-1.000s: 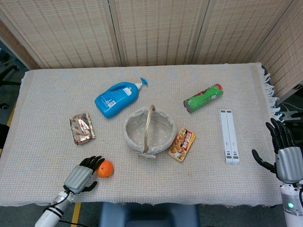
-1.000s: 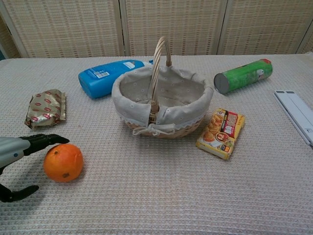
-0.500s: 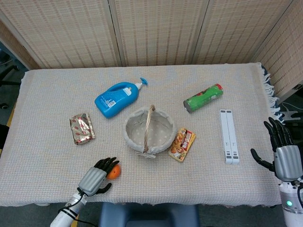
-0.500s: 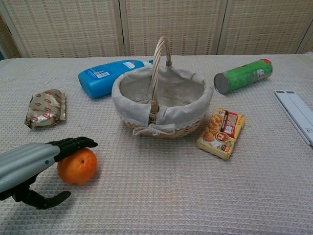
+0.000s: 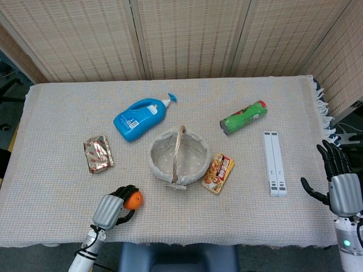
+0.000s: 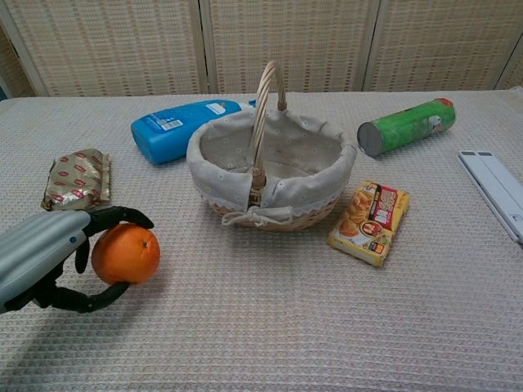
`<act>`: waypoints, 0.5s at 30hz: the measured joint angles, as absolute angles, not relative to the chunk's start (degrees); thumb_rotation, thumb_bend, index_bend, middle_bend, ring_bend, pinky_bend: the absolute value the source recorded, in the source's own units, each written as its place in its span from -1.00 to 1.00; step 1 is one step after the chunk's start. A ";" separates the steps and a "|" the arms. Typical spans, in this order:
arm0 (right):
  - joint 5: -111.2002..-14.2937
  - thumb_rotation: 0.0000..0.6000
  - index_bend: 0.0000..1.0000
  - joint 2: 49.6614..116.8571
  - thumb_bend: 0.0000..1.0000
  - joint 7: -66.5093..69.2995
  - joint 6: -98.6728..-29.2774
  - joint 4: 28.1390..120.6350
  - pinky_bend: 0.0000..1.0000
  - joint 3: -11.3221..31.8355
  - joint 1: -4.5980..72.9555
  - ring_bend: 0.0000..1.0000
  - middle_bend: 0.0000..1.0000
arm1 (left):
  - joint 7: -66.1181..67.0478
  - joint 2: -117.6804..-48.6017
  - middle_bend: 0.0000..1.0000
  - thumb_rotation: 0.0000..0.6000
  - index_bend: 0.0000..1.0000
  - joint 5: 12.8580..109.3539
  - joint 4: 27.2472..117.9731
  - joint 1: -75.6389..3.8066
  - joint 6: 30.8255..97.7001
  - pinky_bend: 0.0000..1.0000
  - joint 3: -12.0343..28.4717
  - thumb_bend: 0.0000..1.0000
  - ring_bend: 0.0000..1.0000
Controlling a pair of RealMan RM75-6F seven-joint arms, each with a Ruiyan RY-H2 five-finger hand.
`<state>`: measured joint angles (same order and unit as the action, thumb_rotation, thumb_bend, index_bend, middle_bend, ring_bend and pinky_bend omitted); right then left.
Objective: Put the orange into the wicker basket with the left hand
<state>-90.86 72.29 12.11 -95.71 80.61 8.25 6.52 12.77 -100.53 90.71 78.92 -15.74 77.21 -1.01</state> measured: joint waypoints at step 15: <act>-90.88 1.00 -0.96 72.17 -0.62 12.14 -95.49 80.80 -0.79 8.04 6.56 -1.00 -1.00 | 19.07 -99.92 0.02 1.00 0.17 91.28 76.94 -21.82 82.01 0.32 12.11 -0.03 0.46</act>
<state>-90.88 72.17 12.14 -95.49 80.80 8.04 6.56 19.07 -99.92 91.28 76.94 -21.82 82.01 12.11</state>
